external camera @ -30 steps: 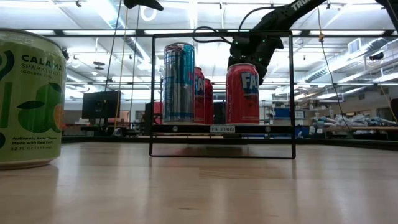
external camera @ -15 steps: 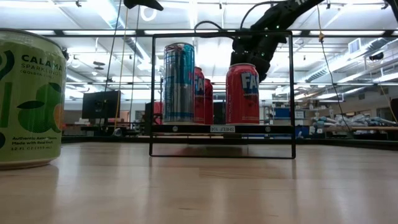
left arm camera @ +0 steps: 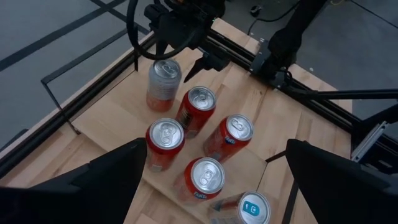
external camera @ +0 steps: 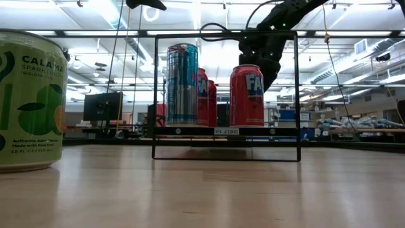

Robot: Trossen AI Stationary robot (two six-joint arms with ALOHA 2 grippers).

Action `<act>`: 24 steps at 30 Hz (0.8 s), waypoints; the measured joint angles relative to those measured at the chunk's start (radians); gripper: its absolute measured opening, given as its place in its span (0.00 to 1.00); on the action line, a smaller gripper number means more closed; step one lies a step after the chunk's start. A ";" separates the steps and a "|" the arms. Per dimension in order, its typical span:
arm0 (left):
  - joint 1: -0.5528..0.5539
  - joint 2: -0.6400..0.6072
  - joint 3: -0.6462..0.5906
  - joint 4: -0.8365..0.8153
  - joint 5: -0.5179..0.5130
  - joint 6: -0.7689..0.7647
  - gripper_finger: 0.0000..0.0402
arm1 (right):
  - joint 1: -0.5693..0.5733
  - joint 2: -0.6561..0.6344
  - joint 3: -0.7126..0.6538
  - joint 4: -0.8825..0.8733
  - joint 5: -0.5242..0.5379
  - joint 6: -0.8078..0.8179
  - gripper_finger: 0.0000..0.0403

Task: Place canned beverage on shelf
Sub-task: Put the pink white soda can on the shelf

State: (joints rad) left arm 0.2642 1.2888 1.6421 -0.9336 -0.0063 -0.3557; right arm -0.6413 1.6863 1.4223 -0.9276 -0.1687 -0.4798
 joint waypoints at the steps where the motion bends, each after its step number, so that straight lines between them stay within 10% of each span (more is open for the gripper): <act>1: 0.000 0.000 0.000 0.000 0.000 0.000 0.99 | -0.002 0.000 0.000 0.001 0.009 0.001 0.94; 24: 0.000 0.000 0.000 0.000 0.000 0.003 0.99 | -0.043 0.000 0.000 -0.004 0.063 -0.005 0.94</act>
State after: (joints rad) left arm 0.2642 1.2888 1.6421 -0.9337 -0.0059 -0.3527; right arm -0.6842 1.6863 1.4223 -0.9320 -0.1055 -0.4852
